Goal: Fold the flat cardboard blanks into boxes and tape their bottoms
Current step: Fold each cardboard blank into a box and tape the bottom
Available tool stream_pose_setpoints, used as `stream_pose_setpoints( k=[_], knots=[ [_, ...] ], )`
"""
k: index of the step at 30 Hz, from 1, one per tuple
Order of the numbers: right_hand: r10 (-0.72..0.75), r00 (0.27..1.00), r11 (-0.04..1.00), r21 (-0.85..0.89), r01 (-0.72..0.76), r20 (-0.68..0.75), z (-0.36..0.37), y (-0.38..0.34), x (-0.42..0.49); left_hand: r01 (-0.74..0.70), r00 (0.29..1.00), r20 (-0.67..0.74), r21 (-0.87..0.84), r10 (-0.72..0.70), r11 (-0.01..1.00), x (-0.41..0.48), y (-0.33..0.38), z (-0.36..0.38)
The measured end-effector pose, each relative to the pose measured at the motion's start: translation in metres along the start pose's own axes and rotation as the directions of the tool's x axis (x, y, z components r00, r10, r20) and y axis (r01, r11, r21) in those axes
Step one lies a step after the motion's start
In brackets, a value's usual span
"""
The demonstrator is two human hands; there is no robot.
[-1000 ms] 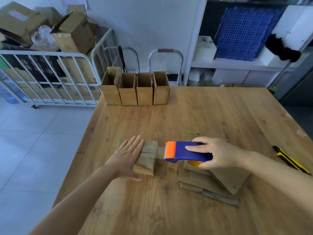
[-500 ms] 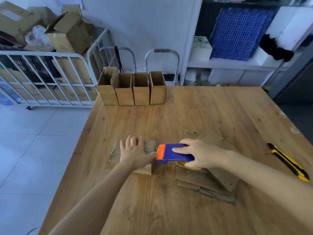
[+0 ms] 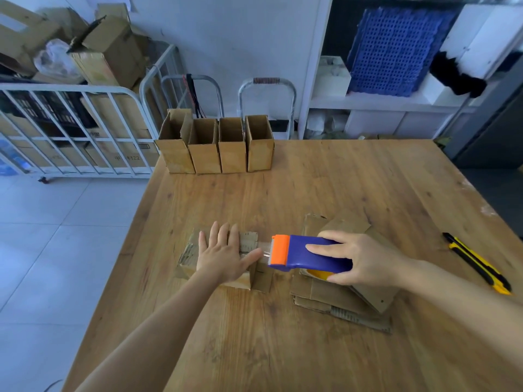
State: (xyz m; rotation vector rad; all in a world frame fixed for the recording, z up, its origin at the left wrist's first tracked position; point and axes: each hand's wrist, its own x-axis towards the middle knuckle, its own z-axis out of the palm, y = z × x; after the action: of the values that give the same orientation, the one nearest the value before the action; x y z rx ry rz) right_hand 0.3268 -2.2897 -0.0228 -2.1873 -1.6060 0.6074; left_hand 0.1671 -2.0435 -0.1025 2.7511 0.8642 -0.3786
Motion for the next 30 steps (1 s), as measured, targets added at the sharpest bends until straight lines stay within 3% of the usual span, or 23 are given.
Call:
stream_pose_setpoints(
  k=[7, 14, 22, 26, 30],
  knots=[
    [0.026, 0.999, 0.998, -0.056, -0.024, 0.044, -0.003, 0.01, -0.007, -0.005, 1.0, 0.012, 0.012, 0.005, 1.0, -0.002, 0.0, 0.0],
    [0.048, 0.988, 0.97, -0.244, -0.011, 0.146, 0.01, -0.005, 0.015, 0.015, 0.999, -0.047, 0.029, -0.013, 0.999, -0.004, 0.003, 0.003],
    [0.079, 0.954, 0.842, -0.532, 0.092, 0.29, 0.019, -0.06, 0.066, 0.087, 0.994, -0.068, -0.015, -0.088, 0.996, -0.005, 0.019, -0.001],
    [0.127, 0.949, 0.853, -0.521, 0.045, 0.29, 0.018, -0.075, 0.079, 0.104, 0.991, -0.081, -0.043, -0.107, 0.994, -0.004, 0.021, 0.0],
    [0.203, 0.959, 0.907, -0.408, -0.107, 0.2, 0.025, -0.074, 0.074, 0.113, 0.989, -0.088, -0.044, -0.117, 0.993, -0.004, 0.024, 0.0]
  ],
)
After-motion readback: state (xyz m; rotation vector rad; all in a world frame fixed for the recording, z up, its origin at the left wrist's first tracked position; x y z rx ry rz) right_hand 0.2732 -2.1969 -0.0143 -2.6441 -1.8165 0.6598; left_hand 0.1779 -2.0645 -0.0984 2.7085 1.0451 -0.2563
